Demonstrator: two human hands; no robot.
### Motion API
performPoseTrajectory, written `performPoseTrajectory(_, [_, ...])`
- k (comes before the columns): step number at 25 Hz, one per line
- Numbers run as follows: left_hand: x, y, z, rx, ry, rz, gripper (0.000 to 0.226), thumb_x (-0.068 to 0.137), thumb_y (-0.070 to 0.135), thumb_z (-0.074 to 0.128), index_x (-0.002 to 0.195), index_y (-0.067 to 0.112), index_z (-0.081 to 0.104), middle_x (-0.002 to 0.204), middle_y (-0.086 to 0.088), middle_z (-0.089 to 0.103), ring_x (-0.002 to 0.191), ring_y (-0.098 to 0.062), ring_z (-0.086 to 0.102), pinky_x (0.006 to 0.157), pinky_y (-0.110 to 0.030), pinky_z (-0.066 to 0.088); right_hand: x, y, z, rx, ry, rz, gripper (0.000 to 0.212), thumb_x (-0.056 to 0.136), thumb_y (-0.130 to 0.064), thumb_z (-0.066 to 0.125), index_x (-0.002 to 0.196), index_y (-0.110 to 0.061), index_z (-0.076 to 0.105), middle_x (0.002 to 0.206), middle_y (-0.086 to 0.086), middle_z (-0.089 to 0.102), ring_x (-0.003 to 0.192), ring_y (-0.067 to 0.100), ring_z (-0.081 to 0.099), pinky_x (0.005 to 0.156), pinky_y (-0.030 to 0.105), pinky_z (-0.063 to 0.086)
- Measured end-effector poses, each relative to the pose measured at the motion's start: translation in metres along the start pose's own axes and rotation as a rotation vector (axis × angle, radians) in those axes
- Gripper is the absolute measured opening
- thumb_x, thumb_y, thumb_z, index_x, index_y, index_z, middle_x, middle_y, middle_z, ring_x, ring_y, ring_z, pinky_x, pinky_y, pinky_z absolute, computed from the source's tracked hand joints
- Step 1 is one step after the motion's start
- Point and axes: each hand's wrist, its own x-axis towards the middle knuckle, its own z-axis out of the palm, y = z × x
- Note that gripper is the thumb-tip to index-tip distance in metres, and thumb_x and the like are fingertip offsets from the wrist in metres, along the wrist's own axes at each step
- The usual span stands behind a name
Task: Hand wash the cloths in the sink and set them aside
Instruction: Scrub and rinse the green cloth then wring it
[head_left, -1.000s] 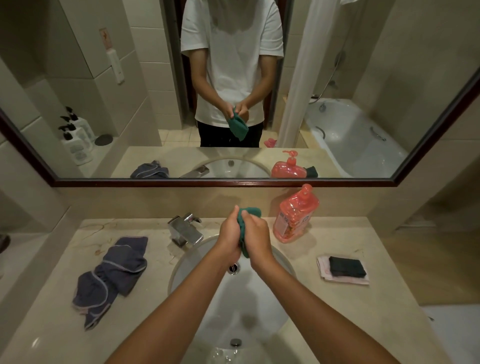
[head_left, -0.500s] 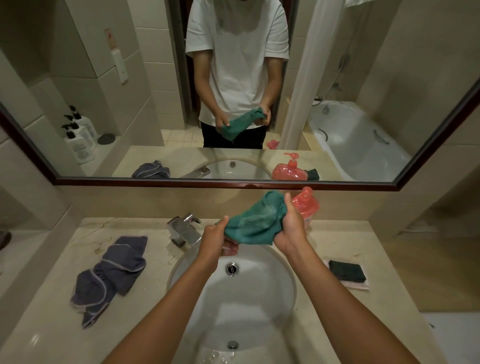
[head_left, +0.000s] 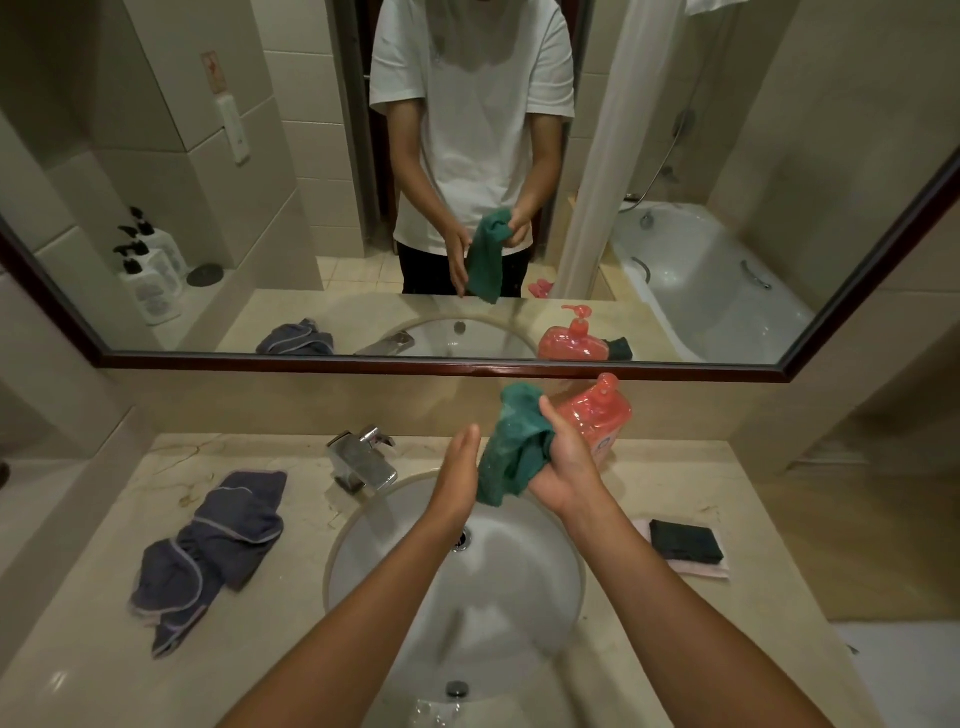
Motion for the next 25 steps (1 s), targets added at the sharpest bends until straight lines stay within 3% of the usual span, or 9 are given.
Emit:
performPoseTrajectory(3, [-0.004,0.003,0.012,-0.263,-0.245,-0.057,0.064,0.103,0.062,0.022,0.127,0.023,0.067,0.126,-0.007,0.071,0.119,-0.021,0.066,0.096,-0.035,0.052,-0.002,-0.004,0.006,0.023,-0.023,0.0,0.031,0.096,-0.033,0.062,0.106,-0.006,0.072,0.084,0.013,0.071,0.079,0.025,0.069,0.077,0.037,0.058])
performPoseTrajectory(6, [-0.001,-0.001,0.011,-0.304,-0.297,-0.059,0.063,0.104,0.06,0.027,0.125,0.017,0.068,0.116,-0.011,0.073,0.102,-0.026,0.071,0.089,-0.042,0.055,-0.001,-0.017,-0.001,0.036,-0.046,-0.067,0.04,0.093,-0.031,0.064,0.126,-0.008,0.062,0.094,0.013,0.07,0.086,0.024,0.067,0.086,0.04,0.055])
performPoseTrajectory(8, [-0.001,-0.002,0.007,-0.301,-0.255,-0.078,0.051,0.099,0.058,0.043,0.103,0.019,0.076,0.085,-0.009,0.07,0.068,-0.021,0.065,0.065,-0.035,0.053,0.0,-0.023,-0.009,0.019,-0.052,-0.103,0.04,0.09,-0.028,0.066,0.127,-0.011,0.061,0.106,0.017,0.067,0.097,0.029,0.065,0.102,0.048,0.047])
performPoseTrajectory(10, [-0.002,-0.006,0.001,-0.32,-0.177,-0.115,0.042,0.089,0.057,0.057,0.087,0.018,0.074,0.063,-0.003,0.056,0.045,-0.013,0.046,0.042,-0.024,0.038,0.003,-0.026,-0.019,0.0,0.004,-0.165,0.024,0.095,-0.021,0.064,0.116,-0.011,0.063,0.117,0.022,0.064,0.11,0.038,0.062,0.11,0.054,0.043])
performPoseTrajectory(13, [-0.004,0.001,0.004,-0.446,-0.045,-0.135,0.045,0.086,0.056,0.061,0.085,0.012,0.067,0.058,-0.006,0.057,0.037,-0.013,0.045,0.034,-0.02,0.034,-0.001,-0.013,-0.022,-0.172,0.131,-0.289,0.01,0.1,-0.021,0.06,0.102,-0.013,0.064,0.108,0.017,0.069,0.102,0.033,0.067,0.097,0.051,0.054])
performPoseTrajectory(15, [-0.002,0.013,0.013,-0.485,0.062,-0.128,0.05,0.095,0.052,0.057,0.093,0.003,0.068,0.076,-0.018,0.07,0.062,-0.027,0.068,0.057,-0.033,0.057,-0.007,0.013,-0.012,-0.38,0.183,-0.349,0.015,0.101,-0.028,0.058,0.092,-0.016,0.063,0.091,0.007,0.069,0.086,0.023,0.068,0.085,0.045,0.056])
performPoseTrajectory(17, [-0.001,0.025,0.022,-0.413,0.148,-0.109,0.051,0.103,0.048,0.047,0.083,0.005,0.067,0.077,-0.017,0.07,0.073,-0.029,0.069,0.071,-0.037,0.057,-0.01,0.039,-0.001,-0.537,0.197,-0.412,0.03,0.102,-0.033,0.055,0.075,-0.02,0.06,0.072,-0.004,0.064,0.07,0.013,0.061,0.071,0.04,0.053])
performPoseTrajectory(21, [-0.006,0.029,0.038,-0.038,0.265,0.044,0.054,0.105,0.037,0.045,0.058,0.013,0.056,0.048,0.004,0.057,0.048,-0.011,0.054,0.05,-0.024,0.041,0.001,0.028,0.019,-0.721,0.355,-0.497,0.047,0.101,-0.031,0.049,0.057,-0.016,0.05,0.051,-0.001,0.048,0.05,0.011,0.044,0.058,0.034,0.036])
performPoseTrajectory(25, [-0.001,0.039,0.029,0.068,0.317,0.098,0.055,0.104,0.029,0.049,0.052,0.013,0.047,0.039,0.006,0.046,0.041,-0.011,0.044,0.046,-0.027,0.033,0.0,0.04,0.024,-0.769,0.336,-0.492,0.048,0.102,-0.029,0.049,0.058,-0.009,0.055,0.058,0.009,0.057,0.059,0.026,0.055,0.06,0.04,0.043])
